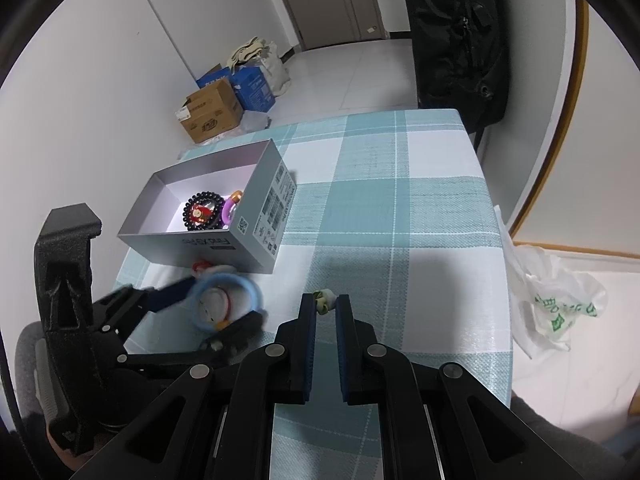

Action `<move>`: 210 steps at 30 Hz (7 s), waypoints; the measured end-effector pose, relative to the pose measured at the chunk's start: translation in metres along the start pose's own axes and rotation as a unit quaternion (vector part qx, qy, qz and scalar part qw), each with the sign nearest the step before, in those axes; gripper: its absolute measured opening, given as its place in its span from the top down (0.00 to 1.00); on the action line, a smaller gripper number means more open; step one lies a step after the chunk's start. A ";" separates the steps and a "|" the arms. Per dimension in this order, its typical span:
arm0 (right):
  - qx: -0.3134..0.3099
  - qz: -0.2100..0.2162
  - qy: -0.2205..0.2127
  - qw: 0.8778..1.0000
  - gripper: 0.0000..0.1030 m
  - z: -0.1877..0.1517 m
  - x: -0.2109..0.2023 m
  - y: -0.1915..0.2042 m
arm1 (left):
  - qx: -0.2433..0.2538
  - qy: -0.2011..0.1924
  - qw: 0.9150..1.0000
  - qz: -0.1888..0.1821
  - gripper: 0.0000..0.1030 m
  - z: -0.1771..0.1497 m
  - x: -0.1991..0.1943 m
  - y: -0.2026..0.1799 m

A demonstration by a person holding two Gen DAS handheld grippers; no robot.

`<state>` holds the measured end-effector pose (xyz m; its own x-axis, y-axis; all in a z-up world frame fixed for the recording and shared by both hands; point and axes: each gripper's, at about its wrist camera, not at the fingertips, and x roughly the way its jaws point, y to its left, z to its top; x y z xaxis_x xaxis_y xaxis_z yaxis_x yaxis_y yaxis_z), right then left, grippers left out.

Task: Organize jewelry
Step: 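Grasp the light blue bangle with the left tool while the right tool holds the flower charm, then carry the bangle and flower charm over the white box with both tools, then open both tools to drop the bangle and charm into the box, then lift both tools out of the box over the remaining items, then grasp the white red-rimmed badge with the left tool, then grasp the red-capped clear pacifier with the right tool while the left tool holds the badge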

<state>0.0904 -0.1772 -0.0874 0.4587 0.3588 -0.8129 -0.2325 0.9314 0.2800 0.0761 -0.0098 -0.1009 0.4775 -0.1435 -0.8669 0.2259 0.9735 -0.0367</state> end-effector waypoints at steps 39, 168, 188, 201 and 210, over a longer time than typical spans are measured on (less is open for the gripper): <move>-0.035 -0.001 0.003 0.999 0.91 0.002 0.023 0.053 | -0.102 -0.033 0.984 -0.141 0.94 -0.003 -0.040 0.059; 0.052 0.032 -0.047 0.997 0.07 0.007 -0.021 -0.004 | 0.000 0.017 1.000 -0.005 0.64 -0.001 0.004 0.014; 0.027 0.037 0.010 0.999 0.07 0.004 0.020 0.033 | -0.096 0.022 0.987 -0.125 0.64 -0.011 -0.018 0.065; -0.019 0.068 0.042 0.997 0.28 0.005 0.059 0.077 | -0.174 -0.062 0.971 -0.150 0.64 -0.004 -0.053 0.112; -0.057 0.040 0.038 0.997 0.50 0.006 0.076 0.091 | -0.181 -0.069 0.968 -0.160 0.64 -0.006 -0.058 0.128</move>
<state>0.1091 -0.0647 -0.1204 0.3693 0.4226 -0.8277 -0.3631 0.8854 0.2901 0.0724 0.1244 -0.0581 0.5467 -0.4466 -0.7083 0.0815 0.8702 -0.4858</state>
